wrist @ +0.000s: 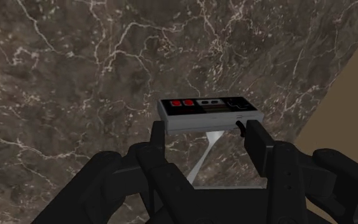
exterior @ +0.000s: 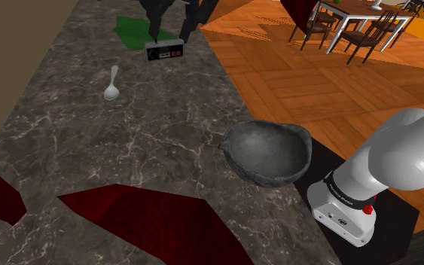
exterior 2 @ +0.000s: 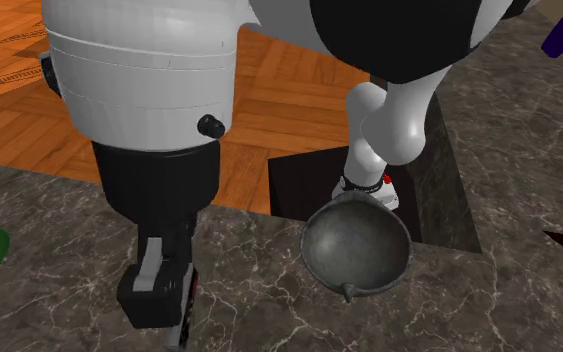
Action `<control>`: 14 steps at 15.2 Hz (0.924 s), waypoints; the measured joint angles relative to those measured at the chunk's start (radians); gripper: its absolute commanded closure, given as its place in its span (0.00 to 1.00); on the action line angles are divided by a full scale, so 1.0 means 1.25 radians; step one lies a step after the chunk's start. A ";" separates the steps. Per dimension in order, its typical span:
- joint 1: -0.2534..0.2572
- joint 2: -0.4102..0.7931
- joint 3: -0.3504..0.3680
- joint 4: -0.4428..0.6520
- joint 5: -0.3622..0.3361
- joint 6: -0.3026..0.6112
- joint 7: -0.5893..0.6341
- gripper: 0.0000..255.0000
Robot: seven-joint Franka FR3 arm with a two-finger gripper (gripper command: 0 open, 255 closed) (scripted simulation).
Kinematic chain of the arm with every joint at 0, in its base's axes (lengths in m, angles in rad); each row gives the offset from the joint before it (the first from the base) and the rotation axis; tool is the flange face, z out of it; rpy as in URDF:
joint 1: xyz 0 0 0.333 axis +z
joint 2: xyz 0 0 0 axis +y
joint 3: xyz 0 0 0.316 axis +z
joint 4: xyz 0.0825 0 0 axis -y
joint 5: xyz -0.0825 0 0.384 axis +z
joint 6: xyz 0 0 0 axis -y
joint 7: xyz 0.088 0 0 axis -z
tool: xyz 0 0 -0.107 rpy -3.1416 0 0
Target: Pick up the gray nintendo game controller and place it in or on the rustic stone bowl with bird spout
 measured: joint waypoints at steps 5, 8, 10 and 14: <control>0.031 -0.145 -0.032 -0.109 0.056 -0.031 -0.018 1.00; 0.058 -0.245 -0.054 -0.171 0.083 -0.068 -0.019 1.00; 0.074 -0.298 -0.064 -0.208 0.096 -0.085 -0.018 1.00; 0.111 -0.423 -0.088 -0.267 0.115 -0.150 -0.005 1.00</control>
